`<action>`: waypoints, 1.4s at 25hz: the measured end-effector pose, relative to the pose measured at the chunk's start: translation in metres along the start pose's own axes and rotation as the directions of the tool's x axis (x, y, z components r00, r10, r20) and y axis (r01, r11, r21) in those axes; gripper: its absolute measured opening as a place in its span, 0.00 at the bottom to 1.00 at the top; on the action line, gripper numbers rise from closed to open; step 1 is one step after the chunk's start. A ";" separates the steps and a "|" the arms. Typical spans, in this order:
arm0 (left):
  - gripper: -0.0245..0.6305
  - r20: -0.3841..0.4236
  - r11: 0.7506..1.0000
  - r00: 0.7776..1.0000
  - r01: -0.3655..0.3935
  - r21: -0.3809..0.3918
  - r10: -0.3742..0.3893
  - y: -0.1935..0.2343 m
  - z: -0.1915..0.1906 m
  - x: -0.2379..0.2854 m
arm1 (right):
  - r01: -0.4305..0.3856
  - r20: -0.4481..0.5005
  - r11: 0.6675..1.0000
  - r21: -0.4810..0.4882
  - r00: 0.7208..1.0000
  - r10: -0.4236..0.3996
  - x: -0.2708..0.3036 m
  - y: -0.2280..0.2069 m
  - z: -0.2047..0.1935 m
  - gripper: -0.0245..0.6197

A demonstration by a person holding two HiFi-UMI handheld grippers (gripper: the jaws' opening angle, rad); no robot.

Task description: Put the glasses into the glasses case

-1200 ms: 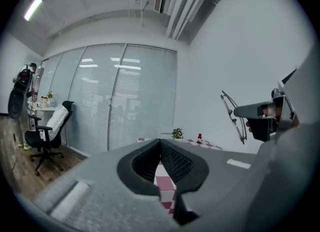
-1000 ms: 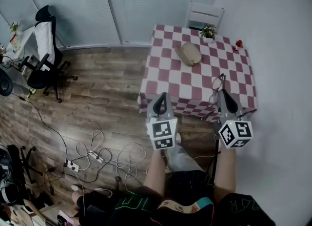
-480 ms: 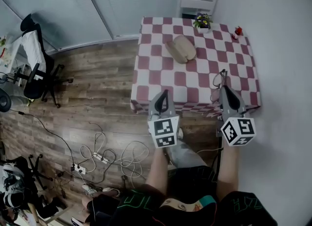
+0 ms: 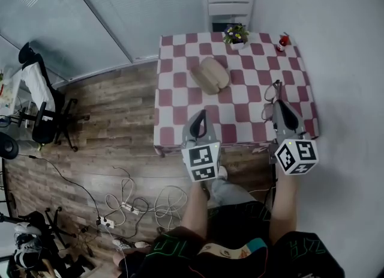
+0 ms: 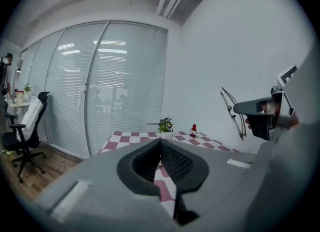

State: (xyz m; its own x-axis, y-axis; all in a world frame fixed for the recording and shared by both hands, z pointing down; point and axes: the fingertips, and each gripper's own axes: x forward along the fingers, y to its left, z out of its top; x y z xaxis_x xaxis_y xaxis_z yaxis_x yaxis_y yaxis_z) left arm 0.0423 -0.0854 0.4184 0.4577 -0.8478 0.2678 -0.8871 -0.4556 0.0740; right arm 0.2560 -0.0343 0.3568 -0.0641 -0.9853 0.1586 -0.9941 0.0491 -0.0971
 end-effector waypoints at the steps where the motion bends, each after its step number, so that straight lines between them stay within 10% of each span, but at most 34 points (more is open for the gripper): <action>1: 0.05 -0.001 1.000 1.000 -0.006 0.001 0.006 0.001 0.001 0.004 | -0.003 0.003 1.000 0.002 1.000 0.003 0.005 -0.003 0.001 0.07; 35: 0.05 0.051 0.992 0.998 -0.042 0.117 0.037 0.002 0.060 0.040 | -0.095 0.107 0.992 0.078 0.991 0.086 0.051 -0.025 0.034 0.07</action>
State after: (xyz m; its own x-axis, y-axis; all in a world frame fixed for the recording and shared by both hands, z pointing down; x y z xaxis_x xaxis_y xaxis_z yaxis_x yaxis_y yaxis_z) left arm 0.0620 -0.1365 0.3718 0.4273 -0.8767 0.2210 -0.8927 -0.4478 -0.0503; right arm 0.2806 -0.0916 0.3339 -0.1396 -0.9892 0.0434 -0.9736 0.1292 -0.1883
